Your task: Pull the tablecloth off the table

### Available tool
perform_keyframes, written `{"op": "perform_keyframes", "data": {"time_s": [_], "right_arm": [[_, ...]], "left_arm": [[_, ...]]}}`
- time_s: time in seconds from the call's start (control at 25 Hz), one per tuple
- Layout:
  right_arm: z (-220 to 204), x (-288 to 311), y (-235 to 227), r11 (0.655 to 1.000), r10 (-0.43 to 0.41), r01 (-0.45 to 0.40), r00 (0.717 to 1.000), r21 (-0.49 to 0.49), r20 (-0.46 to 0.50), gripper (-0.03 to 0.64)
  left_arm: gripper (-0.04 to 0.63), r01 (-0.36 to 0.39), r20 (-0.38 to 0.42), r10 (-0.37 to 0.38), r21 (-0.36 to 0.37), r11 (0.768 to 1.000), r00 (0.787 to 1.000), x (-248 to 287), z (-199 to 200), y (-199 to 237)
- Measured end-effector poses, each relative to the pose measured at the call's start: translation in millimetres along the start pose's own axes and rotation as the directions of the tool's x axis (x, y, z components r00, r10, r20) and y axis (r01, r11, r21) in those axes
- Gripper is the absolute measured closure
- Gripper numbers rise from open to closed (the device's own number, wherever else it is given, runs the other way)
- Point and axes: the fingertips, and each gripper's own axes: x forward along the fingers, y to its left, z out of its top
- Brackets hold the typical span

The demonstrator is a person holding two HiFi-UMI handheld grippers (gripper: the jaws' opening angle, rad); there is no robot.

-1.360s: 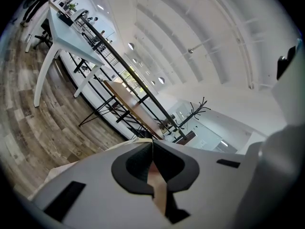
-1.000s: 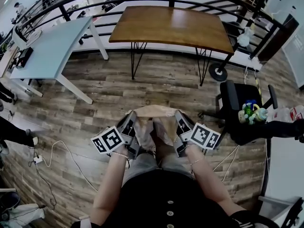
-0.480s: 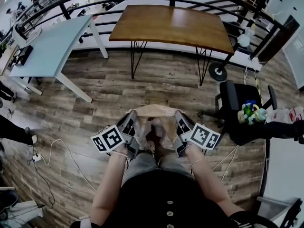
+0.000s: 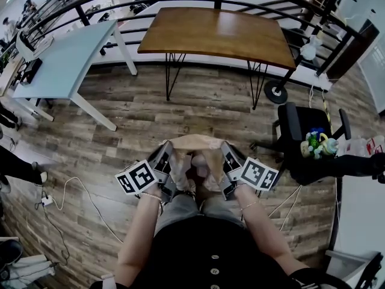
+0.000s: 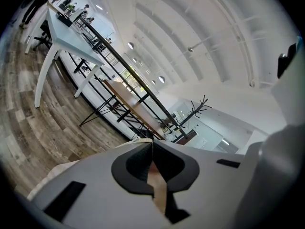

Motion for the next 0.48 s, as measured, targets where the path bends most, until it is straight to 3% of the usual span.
{"op": "perform_keyframes", "data": {"time_s": [0.48], "right_arm": [[3.9, 0.4, -1.5, 1.000, 0.000, 0.000, 1.000, 0.002, 0.004, 0.591]], "left_arm": [[0.580, -0.001, -0.006, 0.001, -0.006, 1.000, 1.000, 1.8, -1.4, -2.0]]}}
